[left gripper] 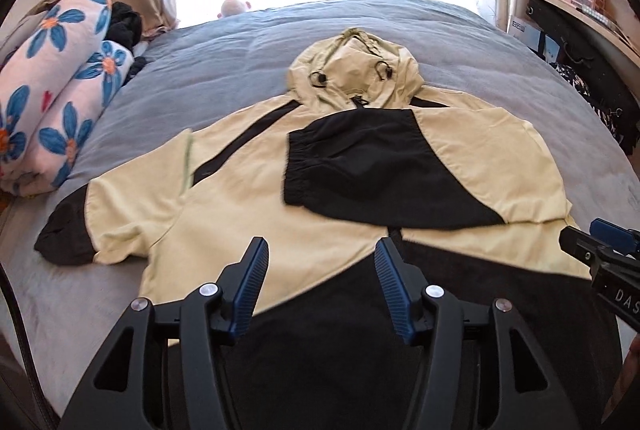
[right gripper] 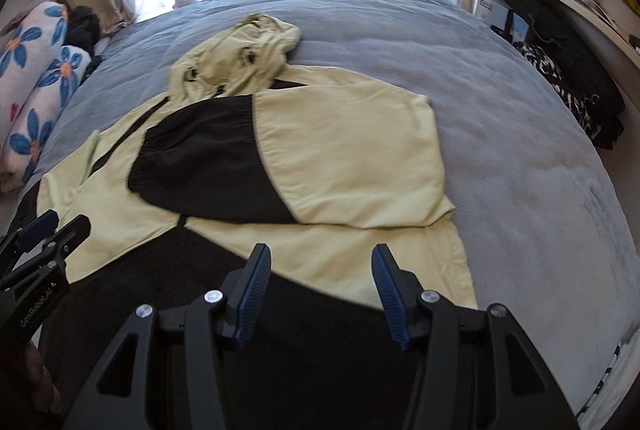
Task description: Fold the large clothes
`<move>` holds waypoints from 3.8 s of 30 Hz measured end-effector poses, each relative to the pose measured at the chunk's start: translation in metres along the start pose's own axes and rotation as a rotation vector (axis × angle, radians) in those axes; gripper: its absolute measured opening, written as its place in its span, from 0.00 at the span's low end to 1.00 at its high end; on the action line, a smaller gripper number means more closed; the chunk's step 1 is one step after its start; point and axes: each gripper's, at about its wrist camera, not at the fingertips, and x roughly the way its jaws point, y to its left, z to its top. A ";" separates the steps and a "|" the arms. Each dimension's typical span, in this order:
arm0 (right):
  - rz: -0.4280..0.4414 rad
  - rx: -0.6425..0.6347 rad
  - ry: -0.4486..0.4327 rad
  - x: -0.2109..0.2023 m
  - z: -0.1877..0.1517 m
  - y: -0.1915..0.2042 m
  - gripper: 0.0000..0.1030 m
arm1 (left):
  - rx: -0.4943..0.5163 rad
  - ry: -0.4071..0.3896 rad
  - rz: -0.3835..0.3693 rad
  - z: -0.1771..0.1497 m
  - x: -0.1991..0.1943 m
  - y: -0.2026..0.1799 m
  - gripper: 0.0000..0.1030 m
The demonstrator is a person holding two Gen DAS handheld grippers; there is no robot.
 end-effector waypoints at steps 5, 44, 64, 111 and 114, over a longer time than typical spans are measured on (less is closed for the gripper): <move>0.040 -0.054 -0.015 -0.026 -0.015 0.035 0.51 | -0.028 0.006 0.006 -0.016 -0.029 0.029 0.53; 0.171 -0.328 -0.034 0.068 0.014 0.327 0.51 | -0.686 0.159 -0.022 -0.101 0.102 0.479 0.62; 0.160 -0.321 0.036 0.106 0.011 0.315 0.51 | -0.653 0.034 0.125 -0.045 0.133 0.489 0.04; 0.276 -0.139 -0.013 0.065 0.029 0.151 0.54 | -0.099 0.042 -0.203 0.013 0.048 0.149 0.73; 0.293 -0.215 -0.022 0.067 0.033 0.174 0.60 | -0.154 0.045 -0.158 0.004 0.046 0.173 0.73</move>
